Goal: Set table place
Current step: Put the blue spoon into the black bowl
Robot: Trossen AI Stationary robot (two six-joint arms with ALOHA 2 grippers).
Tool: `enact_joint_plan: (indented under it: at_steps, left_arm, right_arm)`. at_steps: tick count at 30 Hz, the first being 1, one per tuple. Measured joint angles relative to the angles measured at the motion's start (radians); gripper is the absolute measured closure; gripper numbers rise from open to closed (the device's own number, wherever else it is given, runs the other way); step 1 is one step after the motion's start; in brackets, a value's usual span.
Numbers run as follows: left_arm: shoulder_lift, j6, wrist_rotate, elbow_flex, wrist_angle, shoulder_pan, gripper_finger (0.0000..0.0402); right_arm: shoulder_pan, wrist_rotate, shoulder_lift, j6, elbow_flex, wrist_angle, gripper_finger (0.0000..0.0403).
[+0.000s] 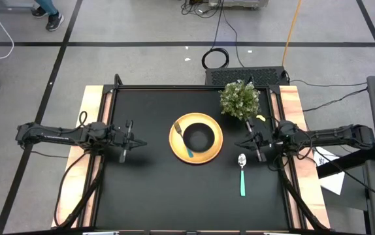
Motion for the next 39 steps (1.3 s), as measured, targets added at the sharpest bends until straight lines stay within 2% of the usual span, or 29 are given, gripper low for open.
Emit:
enact_joint_plan:
  at_steps: [4,9,16,20,24,27,30,34,39]
  left_arm:
    - [0.0,-0.003,0.0,0.0,0.013,0.0,0.0383]
    - [0.0,-0.031,0.0,0.0,0.027,0.0,0.0397]
    - [0.0,-0.05,0.002,0.0,0.027,0.0,0.0379]
    - [0.0,-0.053,0.002,0.0,0.019,0.0,0.037]
    - [0.0,-0.06,0.002,0.0,0.005,0.0,0.0371]
    - [0.0,-0.06,0.002,0.0,-0.007,0.0,0.037]
    - [0.0,-0.056,0.002,0.0,-0.009,0.0,0.037]
    - [0.0,-0.057,0.002,0.0,-0.01,0.0,0.037]
    - [0.0,-0.072,0.002,0.0,-0.009,0.0,0.0371]
  right_arm:
    - [0.016,-0.001,-0.001,0.031,0.009,0.102,0.0393]
    - [0.041,0.006,0.0,0.043,0.127,-0.059,0.0352]
    - [0.117,0.24,0.045,0.029,0.359,-0.423,0.0275]
    - [0.16,0.4,0.075,0.074,0.498,-0.656,0.0248]
    - [0.2,0.445,0.104,0.195,0.609,-0.832,0.0243]
    - [0.232,0.447,0.133,0.32,0.658,-0.888,0.025]
    - [0.277,0.462,0.158,0.383,0.676,-0.866,0.0257]
    - [0.334,0.538,0.184,0.481,0.691,-0.893,0.0258]
    - [0.381,0.6,0.201,0.702,0.703,-1.055,0.0258]
